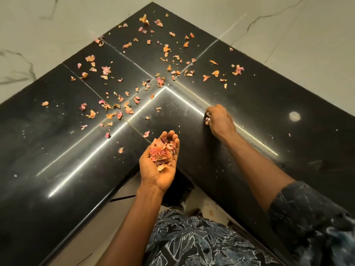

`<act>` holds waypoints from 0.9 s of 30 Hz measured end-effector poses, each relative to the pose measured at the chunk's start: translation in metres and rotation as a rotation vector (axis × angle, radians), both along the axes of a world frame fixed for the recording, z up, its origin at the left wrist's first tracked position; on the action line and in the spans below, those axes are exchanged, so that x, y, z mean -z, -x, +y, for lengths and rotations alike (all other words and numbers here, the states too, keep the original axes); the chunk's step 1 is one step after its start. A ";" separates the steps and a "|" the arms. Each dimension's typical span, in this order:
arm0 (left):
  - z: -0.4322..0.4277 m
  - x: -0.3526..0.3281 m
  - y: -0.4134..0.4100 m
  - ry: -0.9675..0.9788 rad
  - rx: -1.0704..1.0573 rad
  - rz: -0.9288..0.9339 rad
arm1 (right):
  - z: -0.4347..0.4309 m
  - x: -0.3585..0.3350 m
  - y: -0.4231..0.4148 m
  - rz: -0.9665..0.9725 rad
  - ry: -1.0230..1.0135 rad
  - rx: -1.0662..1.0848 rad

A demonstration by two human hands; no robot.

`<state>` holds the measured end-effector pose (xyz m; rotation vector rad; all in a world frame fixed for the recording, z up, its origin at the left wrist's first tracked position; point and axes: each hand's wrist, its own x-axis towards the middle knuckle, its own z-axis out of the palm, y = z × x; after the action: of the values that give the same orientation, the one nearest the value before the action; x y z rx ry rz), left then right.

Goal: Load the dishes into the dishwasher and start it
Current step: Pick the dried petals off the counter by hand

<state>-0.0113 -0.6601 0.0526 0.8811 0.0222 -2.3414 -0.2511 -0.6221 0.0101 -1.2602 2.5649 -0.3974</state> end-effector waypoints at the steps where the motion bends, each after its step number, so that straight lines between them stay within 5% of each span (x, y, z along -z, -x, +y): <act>1: -0.004 -0.001 0.001 0.002 0.019 0.028 | -0.009 -0.001 0.002 -0.010 -0.014 -0.021; 12: -0.077 -0.001 0.009 -0.021 -0.087 0.101 | -0.030 0.000 -0.071 -0.083 -0.041 -0.330; 21: -0.110 -0.002 0.026 0.006 -0.003 0.080 | -0.040 -0.004 -0.114 0.011 -0.076 -0.337; 27: -0.128 -0.002 0.044 0.028 0.125 0.048 | -0.050 -0.007 -0.086 -0.010 0.014 -0.123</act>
<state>-0.0550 -0.7881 0.0550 0.8347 -0.0471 -2.4728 -0.1648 -0.6717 0.0167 -1.4085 2.4649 -0.3964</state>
